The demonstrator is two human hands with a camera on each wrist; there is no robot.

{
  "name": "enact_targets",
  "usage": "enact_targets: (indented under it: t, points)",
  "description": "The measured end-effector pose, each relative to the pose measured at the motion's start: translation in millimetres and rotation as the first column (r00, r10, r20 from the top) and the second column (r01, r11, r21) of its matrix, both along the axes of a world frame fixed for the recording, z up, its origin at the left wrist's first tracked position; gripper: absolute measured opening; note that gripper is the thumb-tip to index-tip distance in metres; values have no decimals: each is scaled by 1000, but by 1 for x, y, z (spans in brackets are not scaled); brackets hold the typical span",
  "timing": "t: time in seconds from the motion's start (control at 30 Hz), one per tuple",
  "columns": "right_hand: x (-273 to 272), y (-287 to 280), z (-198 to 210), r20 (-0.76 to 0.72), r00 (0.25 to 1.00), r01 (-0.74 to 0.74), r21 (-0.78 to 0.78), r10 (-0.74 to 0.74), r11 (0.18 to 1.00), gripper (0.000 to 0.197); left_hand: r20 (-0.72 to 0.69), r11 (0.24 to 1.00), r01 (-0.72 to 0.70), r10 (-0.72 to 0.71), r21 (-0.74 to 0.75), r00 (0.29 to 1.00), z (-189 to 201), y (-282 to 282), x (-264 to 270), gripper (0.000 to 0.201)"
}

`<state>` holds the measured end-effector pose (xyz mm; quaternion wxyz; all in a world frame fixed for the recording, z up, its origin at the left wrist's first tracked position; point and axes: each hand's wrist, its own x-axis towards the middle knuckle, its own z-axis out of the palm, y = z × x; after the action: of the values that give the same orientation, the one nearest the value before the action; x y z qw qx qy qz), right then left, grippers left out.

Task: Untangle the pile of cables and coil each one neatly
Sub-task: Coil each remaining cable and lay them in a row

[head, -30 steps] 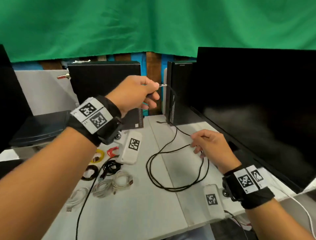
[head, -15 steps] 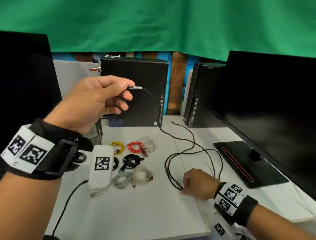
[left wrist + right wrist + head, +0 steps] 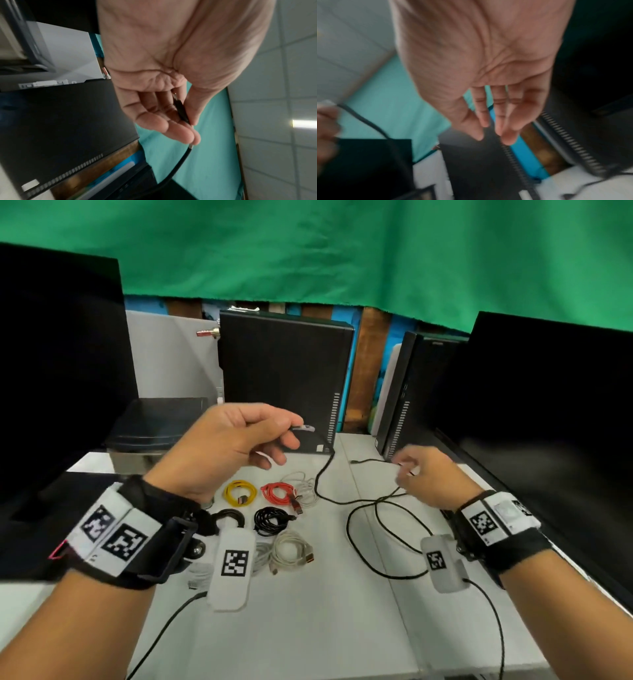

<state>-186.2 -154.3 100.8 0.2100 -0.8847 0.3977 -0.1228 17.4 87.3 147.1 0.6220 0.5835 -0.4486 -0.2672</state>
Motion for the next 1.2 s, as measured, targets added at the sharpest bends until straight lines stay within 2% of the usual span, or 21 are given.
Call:
enact_targets:
  t: [0.1, 0.17, 0.2, 0.23, 0.3, 0.37, 0.43, 0.5, 0.6, 0.67, 0.73, 0.8, 0.83, 0.87, 0.9, 1.0, 1.13, 1.2]
  points:
    - [20, 45, 20, 247, 934, -287, 88, 258, 954, 49, 45, 994, 58, -62, 90, 997, -17, -17, -15, 18]
    - [29, 62, 21, 346, 883, -404, 217, 317, 889, 41, 77, 983, 129, -139, 127, 987, -29, -27, -25, 19]
    - [31, 66, 20, 357, 881, -421, 291, 311, 859, 33, 100, 976, 155, -171, 152, 980, -34, -32, -29, 21]
    - [31, 66, 17, 332, 896, -406, 343, 294, 847, 28, 124, 968, 167, -192, 188, 974, -39, -38, -30, 26]
    - [27, 55, 6, 232, 942, -314, 364, 241, 877, 28, 161, 955, 128, -176, 267, 971, -50, -54, -24, 32]
    - [15, 36, -9, 96, 975, -223, 318, 202, 921, 25, 189, 953, -14, -45, 301, 981, -64, -77, -6, 28]
    - [0, 18, -27, -46, 984, -153, 294, 174, 943, 20, 258, 929, -208, 130, 306, 957, -81, -104, 19, 24]
    - [-14, 7, -41, -150, 981, -89, 229, 125, 969, 20, 405, 859, -353, 192, 371, 894, -93, -131, 36, 38]
    - [-28, 0, -56, -142, 989, -2, 203, 32, 979, 23, 663, 704, -492, 40, 512, 747, -103, -159, 41, 62]
    - [-36, -3, -63, -57, 998, 34, 256, -20, 966, 22, 717, 624, -521, -93, 582, 690, -106, -171, 37, 71]
    - [-42, -3, -68, 42, 997, 55, 300, -71, 952, 19, 745, 569, -551, -176, 611, 644, -113, -178, 31, 66]
    - [-46, -2, -72, 94, 992, 50, 311, -83, 949, 16, 806, 530, -623, -238, 576, 542, -122, -186, 28, 52]
    - [-47, -2, -73, 108, 991, 43, 304, -79, 952, 15, 832, 527, -650, -255, 548, 493, -125, -189, 26, 43]
    - [-48, -1, -73, 127, 989, 35, 296, -76, 955, 15, 843, 527, -664, -241, 530, 481, -125, -194, 26, 34]
    - [-49, -1, -73, 152, 985, 30, 286, -76, 958, 15, 844, 538, -665, -193, 518, 501, -123, -198, 27, 26]
    - [-49, 1, -66, 236, 968, 21, 252, -83, 967, 15, 781, 599, -615, -27, 512, 624, -107, -208, 36, 16]
    - [-45, 10, -57, 363, 928, -8, 239, -82, 971, 12, 583, 813, -396, 87, 427, 808, -64, -201, 35, 7]
    - [-42, 15, -55, 431, 900, -32, 230, -72, 973, 9, 460, 892, -296, 115, 342, 880, -42, -187, 21, 6]
